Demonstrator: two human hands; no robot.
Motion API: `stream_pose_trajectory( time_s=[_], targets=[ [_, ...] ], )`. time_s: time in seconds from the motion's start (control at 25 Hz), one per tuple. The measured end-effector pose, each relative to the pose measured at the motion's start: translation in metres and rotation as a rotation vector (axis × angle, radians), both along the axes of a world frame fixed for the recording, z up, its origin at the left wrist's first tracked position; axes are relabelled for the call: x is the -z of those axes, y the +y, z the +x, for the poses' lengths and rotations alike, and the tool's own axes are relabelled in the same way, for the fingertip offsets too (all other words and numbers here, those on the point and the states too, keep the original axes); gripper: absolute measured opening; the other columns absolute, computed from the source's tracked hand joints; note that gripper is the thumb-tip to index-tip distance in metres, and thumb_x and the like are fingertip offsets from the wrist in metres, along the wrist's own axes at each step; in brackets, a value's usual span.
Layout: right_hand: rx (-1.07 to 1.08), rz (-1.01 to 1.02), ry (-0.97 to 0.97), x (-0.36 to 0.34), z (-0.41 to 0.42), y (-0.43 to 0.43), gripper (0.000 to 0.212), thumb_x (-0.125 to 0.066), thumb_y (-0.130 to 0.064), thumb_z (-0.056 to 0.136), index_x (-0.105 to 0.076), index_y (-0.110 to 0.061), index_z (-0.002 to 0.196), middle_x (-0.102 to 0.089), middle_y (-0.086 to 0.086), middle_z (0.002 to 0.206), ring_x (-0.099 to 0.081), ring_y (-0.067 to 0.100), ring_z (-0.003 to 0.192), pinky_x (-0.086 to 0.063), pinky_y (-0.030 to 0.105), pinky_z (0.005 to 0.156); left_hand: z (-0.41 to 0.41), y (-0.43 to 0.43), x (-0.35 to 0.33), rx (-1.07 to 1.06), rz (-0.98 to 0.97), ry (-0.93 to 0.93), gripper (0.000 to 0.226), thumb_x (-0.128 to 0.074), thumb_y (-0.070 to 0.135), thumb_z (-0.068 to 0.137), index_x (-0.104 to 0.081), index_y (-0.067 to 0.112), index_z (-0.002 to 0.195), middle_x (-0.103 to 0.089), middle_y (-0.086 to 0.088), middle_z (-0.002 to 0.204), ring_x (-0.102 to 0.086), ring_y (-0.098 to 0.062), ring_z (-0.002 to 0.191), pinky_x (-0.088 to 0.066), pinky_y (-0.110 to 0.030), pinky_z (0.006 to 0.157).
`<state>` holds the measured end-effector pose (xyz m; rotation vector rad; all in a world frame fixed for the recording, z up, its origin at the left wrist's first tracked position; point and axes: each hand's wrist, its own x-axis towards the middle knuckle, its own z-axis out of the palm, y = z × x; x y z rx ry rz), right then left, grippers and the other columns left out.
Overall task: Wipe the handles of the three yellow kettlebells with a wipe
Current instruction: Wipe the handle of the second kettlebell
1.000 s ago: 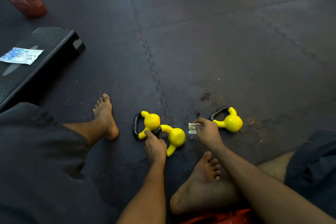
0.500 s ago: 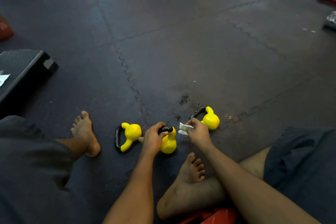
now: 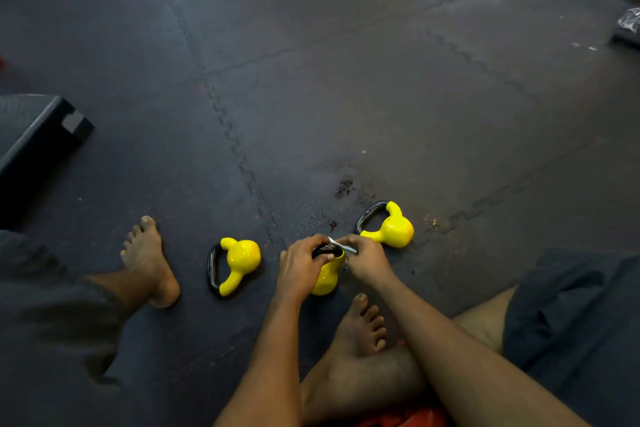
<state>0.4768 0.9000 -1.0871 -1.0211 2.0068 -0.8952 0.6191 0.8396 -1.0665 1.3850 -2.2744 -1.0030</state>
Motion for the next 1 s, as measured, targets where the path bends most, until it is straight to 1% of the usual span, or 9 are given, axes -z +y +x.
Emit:
stream_pose_trajectory(
  time_s=[0.16,0.24,0.36,0.48,0.6,0.68,0.84,0.92,1.0],
  targets=[
    [-0.098,-0.032,-0.117,0.008,0.000,-0.011,0.032,-0.053,-0.005,0.073,-0.068,-0.025,0.094,-0.070,-0.002,0.090,-0.061,0.010,0.083,-0.047,0.025,0.073,0.002,-0.008,0.006,-0.011,0.022,0.065,0.025,-0.073,0.030,0.075,-0.063,0.032,0.098,-0.072,0.007,0.092,-0.066,-0.014,0.090,-0.052,-0.039,0.080],
    [-0.123,-0.052,-0.180,0.011,-0.002,-0.014,0.031,-0.055,-0.004,0.072,-0.065,-0.025,0.092,-0.068,-0.003,0.089,-0.060,0.008,0.082,-0.046,0.023,0.073,0.002,-0.011,0.009,-0.016,0.031,0.085,0.026,-0.073,0.030,0.075,-0.063,0.031,0.099,-0.071,0.008,0.091,-0.066,-0.012,0.088,-0.053,-0.037,0.079],
    [-0.102,-0.095,-0.262,0.014,-0.007,-0.018,0.029,-0.062,-0.001,0.075,-0.066,-0.016,0.099,-0.069,0.001,0.095,-0.061,0.008,0.087,-0.046,0.018,0.075,-0.002,-0.013,0.009,-0.032,0.063,0.107,0.025,-0.073,0.028,0.076,-0.063,0.031,0.099,-0.070,0.008,0.090,-0.065,-0.010,0.086,-0.054,-0.034,0.078],
    [-0.076,-0.088,-0.172,0.014,-0.010,-0.018,0.026,-0.075,-0.009,0.078,-0.069,-0.012,0.104,-0.071,0.001,0.097,-0.063,0.010,0.089,-0.046,0.019,0.075,-0.007,-0.016,0.004,-0.076,0.101,0.108,0.023,-0.075,0.028,0.075,-0.064,0.028,0.096,-0.070,0.007,0.088,-0.064,-0.012,0.084,-0.052,-0.029,0.075],
    [0.076,-0.070,-0.023,0.015,-0.005,-0.013,0.027,-0.084,-0.023,0.070,-0.072,-0.015,0.092,-0.070,-0.004,0.083,-0.061,0.008,0.075,-0.044,0.016,0.064,-0.004,-0.020,-0.002,-0.108,0.117,0.070,0.017,-0.074,0.029,0.077,-0.068,0.021,0.091,-0.068,0.003,0.085,-0.061,-0.013,0.082,-0.047,-0.027,0.071],
    [0.138,-0.071,0.004,0.016,0.000,-0.012,0.027,-0.086,-0.024,0.066,-0.070,-0.015,0.086,-0.069,-0.003,0.078,-0.061,0.009,0.071,-0.047,0.023,0.064,-0.001,-0.021,-0.001,-0.069,0.082,0.050,0.017,-0.073,0.030,0.079,-0.070,0.019,0.091,-0.068,0.000,0.087,-0.060,-0.016,0.084,-0.047,-0.030,0.074],
    [-0.124,-0.097,-0.181,0.016,-0.003,-0.019,0.027,-0.077,-0.009,0.076,-0.067,-0.015,0.100,-0.070,0.003,0.097,-0.063,0.015,0.091,-0.050,0.034,0.083,0.010,-0.020,0.003,-0.058,0.121,0.068,0.016,-0.068,0.030,0.084,-0.069,0.019,0.095,-0.066,0.001,0.088,-0.060,-0.016,0.086,-0.044,-0.028,0.073],
    [-0.214,-0.094,-0.241,0.013,-0.005,-0.021,0.026,-0.075,-0.007,0.079,-0.067,-0.013,0.103,-0.069,0.004,0.099,-0.062,0.013,0.092,-0.049,0.030,0.084,0.014,-0.020,0.005,-0.064,0.161,0.078,0.015,-0.066,0.032,0.086,-0.068,0.021,0.096,-0.064,0.004,0.086,-0.059,-0.014,0.084,-0.041,-0.021,0.068],
    [-0.199,-0.095,-0.179,0.011,-0.004,-0.021,0.027,-0.077,-0.011,0.077,-0.069,-0.015,0.102,-0.070,0.001,0.097,-0.063,0.012,0.091,-0.048,0.026,0.080,0.016,-0.018,0.004,-0.070,0.164,0.092,0.014,-0.066,0.032,0.087,-0.067,0.022,0.097,-0.062,0.006,0.084,-0.058,-0.011,0.081,-0.040,-0.017,0.065]
  ],
)
